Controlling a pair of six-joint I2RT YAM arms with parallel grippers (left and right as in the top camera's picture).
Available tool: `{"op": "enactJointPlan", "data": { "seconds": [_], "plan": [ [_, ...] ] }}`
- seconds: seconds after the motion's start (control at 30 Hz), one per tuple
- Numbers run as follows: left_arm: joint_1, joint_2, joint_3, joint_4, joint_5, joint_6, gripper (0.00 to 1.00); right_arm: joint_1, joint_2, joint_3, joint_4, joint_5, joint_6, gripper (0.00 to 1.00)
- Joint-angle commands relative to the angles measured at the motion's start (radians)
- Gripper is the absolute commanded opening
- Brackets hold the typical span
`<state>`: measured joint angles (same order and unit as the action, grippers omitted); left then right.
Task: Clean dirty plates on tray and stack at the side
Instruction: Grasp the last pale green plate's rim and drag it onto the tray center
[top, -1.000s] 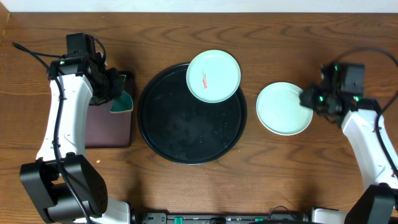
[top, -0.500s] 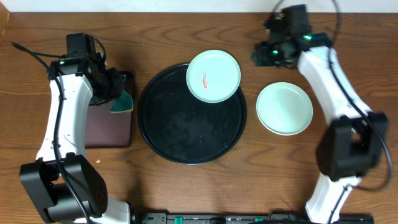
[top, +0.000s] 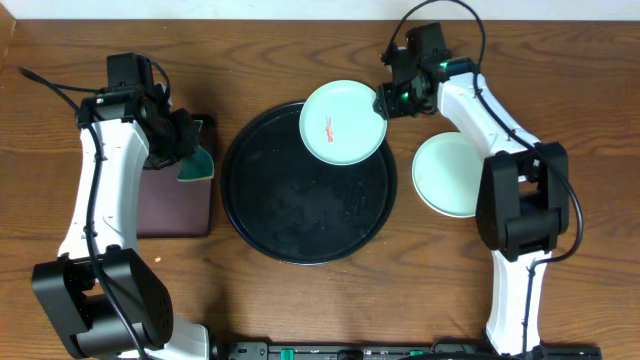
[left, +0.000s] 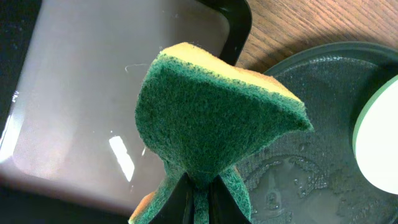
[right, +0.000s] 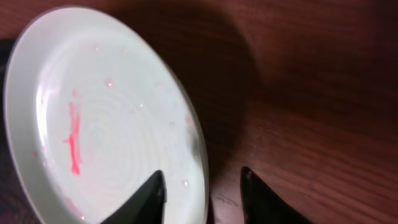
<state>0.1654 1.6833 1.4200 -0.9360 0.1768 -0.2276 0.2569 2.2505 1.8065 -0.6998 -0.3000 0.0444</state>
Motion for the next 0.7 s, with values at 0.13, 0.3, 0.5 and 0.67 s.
{"op": "enactJointPlan", "data": {
  "seconds": [0.13, 0.3, 0.5, 0.67],
  "plan": [
    [0.002, -0.004, 0.017, -0.002, -0.007, 0.018, 0.07, 0.006, 0.034, 0.026, -0.003, -0.011, -0.008, 0.2],
    [0.002, -0.004, 0.017, -0.002, -0.007, 0.018, 0.07, 0.016, 0.037, 0.023, -0.016, -0.011, -0.005, 0.13],
    [0.002, -0.004, 0.016, -0.002, -0.007, 0.018, 0.07, 0.042, 0.042, 0.023, -0.053, 0.004, 0.002, 0.01],
    [0.002, -0.004, 0.015, -0.002, -0.007, 0.018, 0.07, 0.073, 0.0, 0.023, -0.108, -0.048, 0.045, 0.01]
  ]
}}
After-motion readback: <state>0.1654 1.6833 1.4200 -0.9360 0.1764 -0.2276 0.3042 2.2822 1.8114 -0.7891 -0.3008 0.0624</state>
